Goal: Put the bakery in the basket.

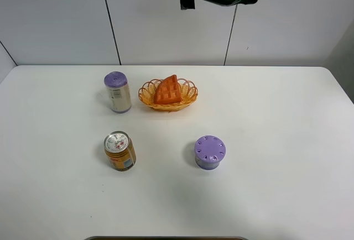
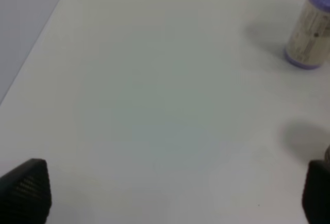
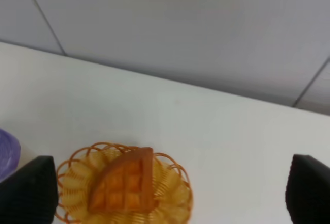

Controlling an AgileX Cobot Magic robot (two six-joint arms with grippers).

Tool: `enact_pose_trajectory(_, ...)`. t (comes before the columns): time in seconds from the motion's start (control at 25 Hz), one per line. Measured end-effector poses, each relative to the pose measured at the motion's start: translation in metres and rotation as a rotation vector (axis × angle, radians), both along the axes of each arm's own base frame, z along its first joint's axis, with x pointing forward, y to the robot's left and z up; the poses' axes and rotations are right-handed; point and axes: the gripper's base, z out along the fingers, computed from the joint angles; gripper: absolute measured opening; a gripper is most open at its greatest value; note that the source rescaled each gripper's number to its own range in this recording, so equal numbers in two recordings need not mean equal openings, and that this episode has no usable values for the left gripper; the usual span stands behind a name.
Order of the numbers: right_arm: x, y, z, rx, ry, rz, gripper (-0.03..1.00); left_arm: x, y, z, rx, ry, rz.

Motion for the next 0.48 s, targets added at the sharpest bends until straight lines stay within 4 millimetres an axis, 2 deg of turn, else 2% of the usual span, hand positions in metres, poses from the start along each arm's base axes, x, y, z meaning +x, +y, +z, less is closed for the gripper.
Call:
enact_pose_trajectory(0.24,-0.036,-0.029,0.043,-0.035,-0.046,0.006,0.64,0.0,0.0,0.0,0.0,0.0,0.0)
enact_pose_trajectory(0.48,-0.082,-0.064,0.092,-0.021,-0.166,0.019,0.64,0.0,0.0,0.0,0.0,0.0,0.0)
